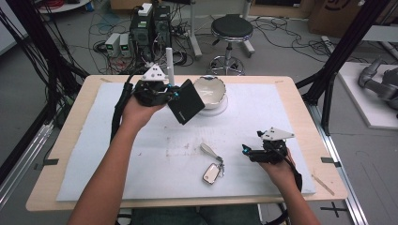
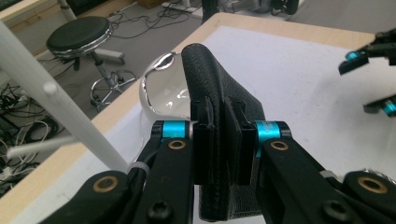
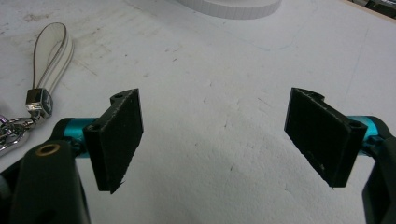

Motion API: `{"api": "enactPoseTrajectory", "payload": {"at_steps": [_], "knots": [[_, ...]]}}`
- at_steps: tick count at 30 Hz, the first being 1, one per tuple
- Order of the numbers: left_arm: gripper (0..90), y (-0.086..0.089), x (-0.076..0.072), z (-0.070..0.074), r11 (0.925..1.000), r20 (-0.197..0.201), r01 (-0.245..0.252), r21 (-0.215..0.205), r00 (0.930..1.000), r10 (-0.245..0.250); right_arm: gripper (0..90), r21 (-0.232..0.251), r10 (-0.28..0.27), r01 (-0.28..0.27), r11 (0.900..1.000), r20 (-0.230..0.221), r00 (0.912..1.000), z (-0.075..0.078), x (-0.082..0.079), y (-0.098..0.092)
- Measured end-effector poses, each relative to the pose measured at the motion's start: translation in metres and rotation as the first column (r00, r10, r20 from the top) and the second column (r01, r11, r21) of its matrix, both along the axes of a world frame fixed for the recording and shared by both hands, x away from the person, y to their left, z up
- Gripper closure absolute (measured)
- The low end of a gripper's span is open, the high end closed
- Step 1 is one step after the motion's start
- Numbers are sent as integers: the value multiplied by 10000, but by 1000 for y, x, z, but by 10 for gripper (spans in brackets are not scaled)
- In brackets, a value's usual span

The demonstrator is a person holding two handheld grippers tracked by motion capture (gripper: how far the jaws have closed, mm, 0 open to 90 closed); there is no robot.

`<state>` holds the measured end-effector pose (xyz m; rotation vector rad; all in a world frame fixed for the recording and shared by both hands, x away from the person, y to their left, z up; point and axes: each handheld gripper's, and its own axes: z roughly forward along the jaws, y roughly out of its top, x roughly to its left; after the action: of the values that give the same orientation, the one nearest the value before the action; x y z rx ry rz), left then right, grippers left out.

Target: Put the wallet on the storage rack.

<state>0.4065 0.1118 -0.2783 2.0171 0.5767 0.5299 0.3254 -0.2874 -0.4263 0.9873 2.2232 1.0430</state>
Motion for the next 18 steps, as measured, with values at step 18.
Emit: {"api": "enactPoseTrajectory", "payload": {"at_steps": [18], "knots": [[818,-57,59,5,9994,317,-285,194,9991,279,196,91,-87,87,9999,24,10000,0,1,-5]]}}
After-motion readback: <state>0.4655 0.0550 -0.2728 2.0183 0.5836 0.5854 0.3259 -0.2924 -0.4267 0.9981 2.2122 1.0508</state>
